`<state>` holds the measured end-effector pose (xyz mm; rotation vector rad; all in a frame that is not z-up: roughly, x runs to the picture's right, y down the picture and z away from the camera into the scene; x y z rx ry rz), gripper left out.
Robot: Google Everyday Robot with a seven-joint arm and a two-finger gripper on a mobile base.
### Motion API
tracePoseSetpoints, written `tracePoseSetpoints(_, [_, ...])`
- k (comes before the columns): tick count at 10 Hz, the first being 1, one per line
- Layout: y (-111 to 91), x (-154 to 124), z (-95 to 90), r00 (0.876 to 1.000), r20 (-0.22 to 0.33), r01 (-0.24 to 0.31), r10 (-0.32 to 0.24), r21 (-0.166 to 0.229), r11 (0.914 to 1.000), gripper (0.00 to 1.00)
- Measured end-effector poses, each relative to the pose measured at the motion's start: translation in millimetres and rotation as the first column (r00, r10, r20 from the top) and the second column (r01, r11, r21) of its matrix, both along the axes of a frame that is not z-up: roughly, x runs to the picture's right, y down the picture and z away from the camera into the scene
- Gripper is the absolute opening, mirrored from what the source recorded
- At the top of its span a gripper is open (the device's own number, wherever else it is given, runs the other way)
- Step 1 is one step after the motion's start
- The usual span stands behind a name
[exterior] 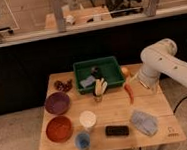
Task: Place pepper in table surface
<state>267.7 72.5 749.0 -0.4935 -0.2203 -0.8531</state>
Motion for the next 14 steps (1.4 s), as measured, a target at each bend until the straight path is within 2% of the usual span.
tracePoseSetpoints(2, [-3.0, -5.9, 25.3, 0.998, 0.037, 0.052, -0.053, 0.028, 0.9982, 0.8])
tracePoseSetpoints(4, [-2.6, 0.7, 57.7, 0.986, 0.076, 0.146, -0.149, 0.044, 0.9883, 0.8])
tracePoseSetpoints(6, [-2.6, -0.7, 71.2, 0.973, 0.096, 0.204, -0.208, 0.05, 0.9778, 0.8])
tracePoseSetpoints(8, [8.5, 0.5, 87.5, 0.954, 0.117, 0.271, -0.275, 0.047, 0.9615, 0.8])
tracePoseSetpoints(10, [19.5, -14.1, 110.9, 0.929, 0.169, 0.329, -0.33, 0.035, 0.9438, 0.8])
tracePoseSetpoints(14, [19.2, -25.3, 140.1, 0.888, 0.238, 0.398, -0.393, 0.029, 0.9171, 0.8])
